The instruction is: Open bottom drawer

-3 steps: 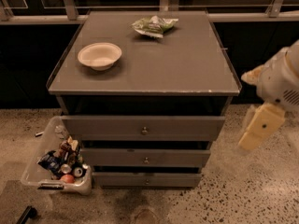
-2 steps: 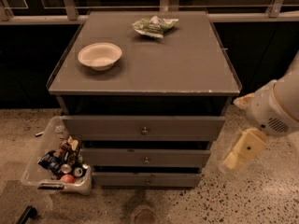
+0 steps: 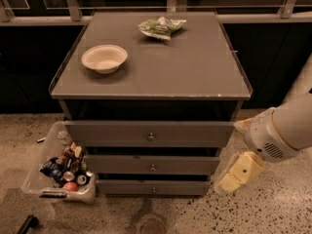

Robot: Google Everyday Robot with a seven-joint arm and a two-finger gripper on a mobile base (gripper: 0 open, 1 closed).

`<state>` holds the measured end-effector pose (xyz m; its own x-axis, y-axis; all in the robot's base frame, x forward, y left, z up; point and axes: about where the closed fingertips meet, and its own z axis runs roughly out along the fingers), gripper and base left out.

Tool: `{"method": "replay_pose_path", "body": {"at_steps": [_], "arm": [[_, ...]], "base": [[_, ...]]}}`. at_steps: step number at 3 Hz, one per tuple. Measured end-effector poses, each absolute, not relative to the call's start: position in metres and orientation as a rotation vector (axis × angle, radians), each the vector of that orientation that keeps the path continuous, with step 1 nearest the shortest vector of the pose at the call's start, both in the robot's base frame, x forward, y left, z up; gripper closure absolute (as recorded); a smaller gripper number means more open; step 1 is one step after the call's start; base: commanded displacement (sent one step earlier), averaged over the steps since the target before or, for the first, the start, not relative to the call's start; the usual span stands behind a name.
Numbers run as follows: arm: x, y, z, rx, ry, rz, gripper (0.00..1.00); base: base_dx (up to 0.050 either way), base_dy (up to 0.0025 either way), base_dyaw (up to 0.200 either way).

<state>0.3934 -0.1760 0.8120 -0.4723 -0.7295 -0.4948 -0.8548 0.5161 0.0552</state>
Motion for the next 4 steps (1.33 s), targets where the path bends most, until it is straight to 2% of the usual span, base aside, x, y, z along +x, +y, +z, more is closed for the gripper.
{"method": "replay_pose_path", "body": {"at_steps": [2,4], "arm": [[0.38,-0.179,0.801,-1.247,2.314,0.405,0.0],[0.365,-0.177,0.726,-1.093,2.323,0.501,0.0]], "base": [[0.0,0.0,0.0],[0.0,0.0,0.0]]}}
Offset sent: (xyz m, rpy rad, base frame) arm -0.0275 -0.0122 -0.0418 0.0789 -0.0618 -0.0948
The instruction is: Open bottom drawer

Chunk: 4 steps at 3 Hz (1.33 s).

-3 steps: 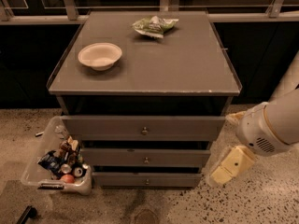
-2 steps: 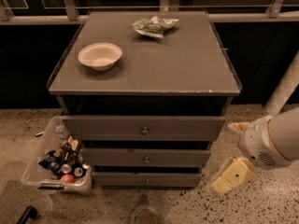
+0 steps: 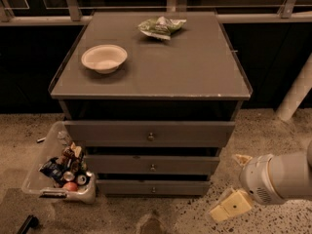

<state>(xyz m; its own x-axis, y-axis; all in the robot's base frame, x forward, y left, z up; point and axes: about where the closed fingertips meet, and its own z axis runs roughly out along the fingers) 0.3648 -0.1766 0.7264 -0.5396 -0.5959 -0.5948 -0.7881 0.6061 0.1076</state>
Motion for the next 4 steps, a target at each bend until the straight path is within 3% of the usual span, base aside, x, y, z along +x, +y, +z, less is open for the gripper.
{"method": "replay_pose_path", "body": {"at_steps": [2,4], "arm": [[0.363,-0.154,0.658,-1.091,2.384,0.63,0.0],[0.36,-0.157,0.639,-1.008,2.404,0.623,0.0]], "base": [[0.0,0.0,0.0],[0.0,0.0,0.0]]}}
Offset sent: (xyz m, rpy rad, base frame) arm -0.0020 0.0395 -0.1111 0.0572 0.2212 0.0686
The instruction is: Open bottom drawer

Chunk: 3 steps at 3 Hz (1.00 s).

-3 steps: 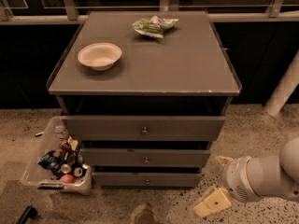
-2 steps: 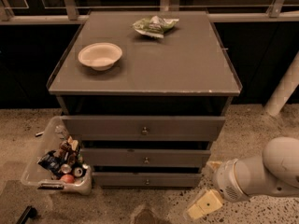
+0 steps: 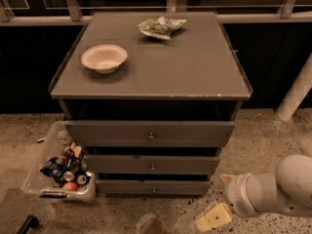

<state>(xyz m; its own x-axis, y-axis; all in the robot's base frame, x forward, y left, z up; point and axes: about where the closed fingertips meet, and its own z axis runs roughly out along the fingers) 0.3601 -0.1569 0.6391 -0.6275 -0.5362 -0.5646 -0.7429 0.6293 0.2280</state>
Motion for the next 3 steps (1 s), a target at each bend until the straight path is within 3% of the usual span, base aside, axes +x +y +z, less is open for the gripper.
{"method": "replay_pose_path", "body": {"at_steps": [2,3], "arm": [[0.367,-0.129,0.526,-0.873,2.482,0.658,0.0],[0.368,-0.129,0.527,-0.875,2.478,0.655,0.0]], "base": [[0.0,0.0,0.0],[0.0,0.0,0.0]]}}
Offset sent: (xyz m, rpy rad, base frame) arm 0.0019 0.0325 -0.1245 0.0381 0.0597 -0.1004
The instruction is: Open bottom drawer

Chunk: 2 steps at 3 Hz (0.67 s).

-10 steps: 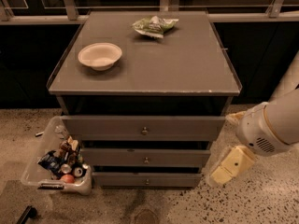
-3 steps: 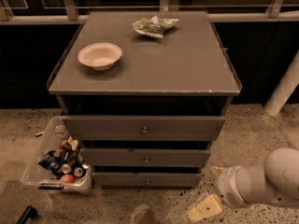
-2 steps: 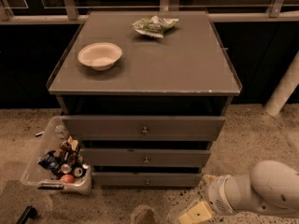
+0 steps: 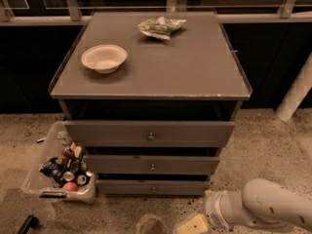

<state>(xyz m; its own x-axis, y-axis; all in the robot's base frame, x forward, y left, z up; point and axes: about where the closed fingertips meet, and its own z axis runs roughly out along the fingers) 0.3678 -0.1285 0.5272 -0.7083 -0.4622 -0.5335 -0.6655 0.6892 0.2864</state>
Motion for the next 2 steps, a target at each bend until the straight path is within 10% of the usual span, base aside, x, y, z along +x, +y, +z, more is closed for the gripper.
{"method": "replay_pose_path", "body": {"at_steps": [2], "arm": [[0.3678,-0.1285,0.5272,-0.875,2.478,0.655,0.42]], "base": [[0.0,0.0,0.0]]}}
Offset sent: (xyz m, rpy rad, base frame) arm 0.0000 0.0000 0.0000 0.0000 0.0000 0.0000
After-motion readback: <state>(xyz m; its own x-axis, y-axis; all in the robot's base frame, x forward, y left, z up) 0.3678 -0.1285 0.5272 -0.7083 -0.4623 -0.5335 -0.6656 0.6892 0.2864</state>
